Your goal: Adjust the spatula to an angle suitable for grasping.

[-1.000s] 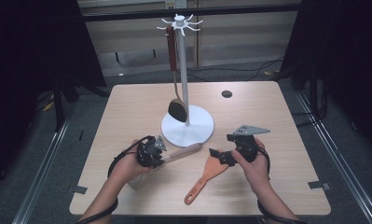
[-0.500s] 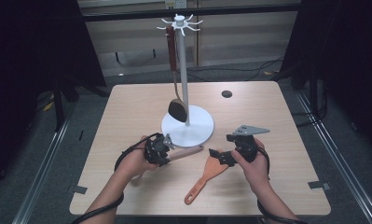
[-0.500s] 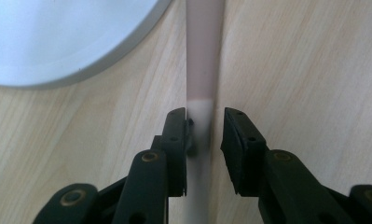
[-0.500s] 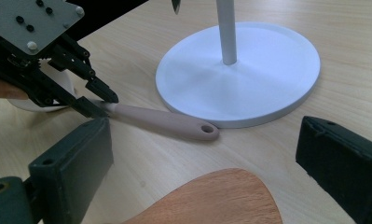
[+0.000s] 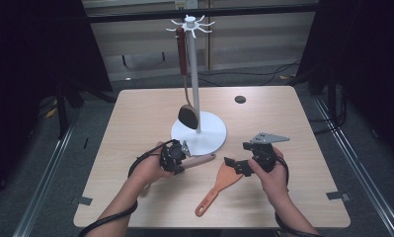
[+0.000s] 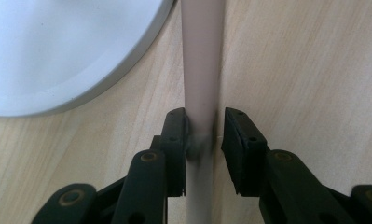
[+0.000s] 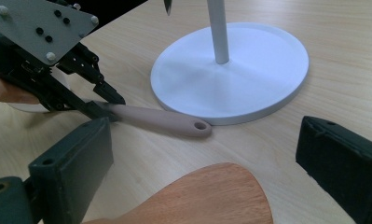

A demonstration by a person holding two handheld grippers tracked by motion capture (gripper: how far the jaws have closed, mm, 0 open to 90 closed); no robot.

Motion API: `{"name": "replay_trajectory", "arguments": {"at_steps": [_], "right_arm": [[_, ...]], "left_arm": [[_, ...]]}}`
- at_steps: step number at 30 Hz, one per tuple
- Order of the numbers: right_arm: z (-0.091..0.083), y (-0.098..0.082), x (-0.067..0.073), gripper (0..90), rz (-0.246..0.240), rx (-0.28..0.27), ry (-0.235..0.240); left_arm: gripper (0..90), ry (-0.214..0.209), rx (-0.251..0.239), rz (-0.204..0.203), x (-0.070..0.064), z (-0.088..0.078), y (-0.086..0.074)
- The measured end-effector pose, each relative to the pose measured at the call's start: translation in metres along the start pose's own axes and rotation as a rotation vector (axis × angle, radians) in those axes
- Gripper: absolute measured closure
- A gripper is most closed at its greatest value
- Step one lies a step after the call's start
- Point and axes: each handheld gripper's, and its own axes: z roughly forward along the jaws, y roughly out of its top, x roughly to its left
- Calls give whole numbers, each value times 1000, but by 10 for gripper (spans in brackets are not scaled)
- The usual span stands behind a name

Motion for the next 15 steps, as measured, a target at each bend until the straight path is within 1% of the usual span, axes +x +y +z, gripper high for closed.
{"name": "replay_trajectory", "arguments": {"at_steps": [1,2,3,4,5,6,7,8,9,10,11,12,13,14,15], "right_arm": [[0,0,0,38,1,-2,-2],[-2,-1,-1,38,2,-3,-6],[-3,-1,-1,38,1,-1,-10],[-3,-2,-1,38,3,-1,-9],[-4,-2,-2,38,2,-1,-10],[-5,-2,-2,38,3,-1,-12],[-6,-2,-2,38,5,-2,-13],[-6,-2,-3,38,5,-4,-15],[-6,-2,-3,38,3,-7,-18],[-7,-2,-3,38,3,-9,-16],[-7,-1,-3,38,2,-10,-16],[-7,-1,-3,38,6,-12,-16],[-7,0,-3,38,7,-12,-15],[-6,0,-3,38,5,-13,-15],[-5,1,-3,38,5,-15,-11]], "left_arm": [[719,7,6,11,1,0,0],[743,4,-1,5,2,0,0],[757,-10,-12,-13,2,0,-1],[759,-4,-22,-23,1,1,-1],[760,-2,-15,-11,2,0,-1],[762,-10,-8,-1,2,0,-1],[763,-8,-19,-14,1,0,-1],[763,-11,-24,-18,0,-1,-1],[763,-3,-27,-9,-1,-2,-2],[763,-9,-24,-5,-1,-5,-2],[763,-9,-43,-13,-2,-7,-3],[763,-7,-44,4,-1,-11,-3],[764,2,-65,-14,-3,-16,-5],[764,8,-83,-15,-4,-19,-6],[765,11,-92,-19,-4,-22,-8]]}}
